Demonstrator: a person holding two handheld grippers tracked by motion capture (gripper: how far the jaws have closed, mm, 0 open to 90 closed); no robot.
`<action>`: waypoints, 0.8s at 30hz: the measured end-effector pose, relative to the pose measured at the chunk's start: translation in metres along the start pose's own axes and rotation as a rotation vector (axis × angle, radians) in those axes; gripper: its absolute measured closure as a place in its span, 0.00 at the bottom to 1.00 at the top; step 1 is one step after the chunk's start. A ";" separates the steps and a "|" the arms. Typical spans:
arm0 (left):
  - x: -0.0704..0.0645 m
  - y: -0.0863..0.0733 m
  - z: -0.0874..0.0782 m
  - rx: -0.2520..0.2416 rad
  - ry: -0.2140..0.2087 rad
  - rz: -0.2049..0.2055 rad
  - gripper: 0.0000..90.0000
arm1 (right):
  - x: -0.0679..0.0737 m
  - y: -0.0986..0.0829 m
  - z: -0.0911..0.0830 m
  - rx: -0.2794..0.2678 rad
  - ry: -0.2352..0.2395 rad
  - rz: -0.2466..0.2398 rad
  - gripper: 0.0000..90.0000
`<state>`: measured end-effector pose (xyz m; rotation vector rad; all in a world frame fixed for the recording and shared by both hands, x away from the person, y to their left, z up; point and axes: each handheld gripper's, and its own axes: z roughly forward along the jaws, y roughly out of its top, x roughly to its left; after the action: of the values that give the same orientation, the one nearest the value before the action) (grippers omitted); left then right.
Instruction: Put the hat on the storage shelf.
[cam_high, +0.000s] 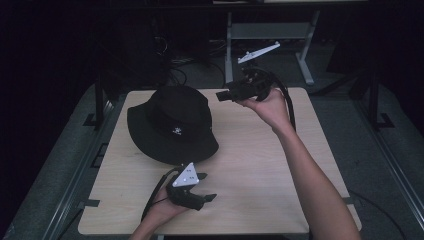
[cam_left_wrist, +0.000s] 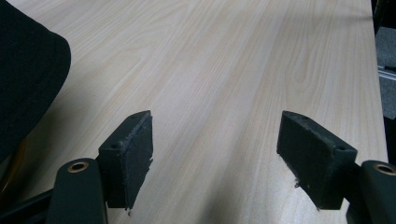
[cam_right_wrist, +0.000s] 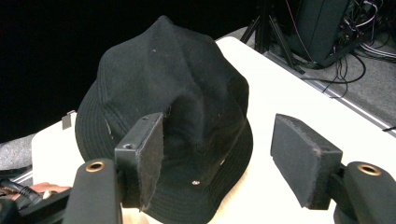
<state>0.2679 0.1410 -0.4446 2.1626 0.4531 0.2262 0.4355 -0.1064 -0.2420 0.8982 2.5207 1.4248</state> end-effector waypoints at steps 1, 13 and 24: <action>0.000 0.000 0.000 -0.001 0.000 -0.001 0.30 | 0.000 -0.001 -0.001 -0.001 0.000 -0.001 0.37; 0.000 -0.001 0.000 0.005 -0.002 0.001 0.30 | -0.006 -0.014 -0.010 0.000 -0.017 0.015 0.33; 0.000 -0.001 0.001 0.017 0.000 0.008 0.30 | -0.010 -0.026 -0.018 0.005 -0.031 0.033 0.31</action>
<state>0.2679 0.1410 -0.4454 2.1815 0.4476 0.2275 0.4258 -0.1350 -0.2549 0.9600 2.5002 1.4032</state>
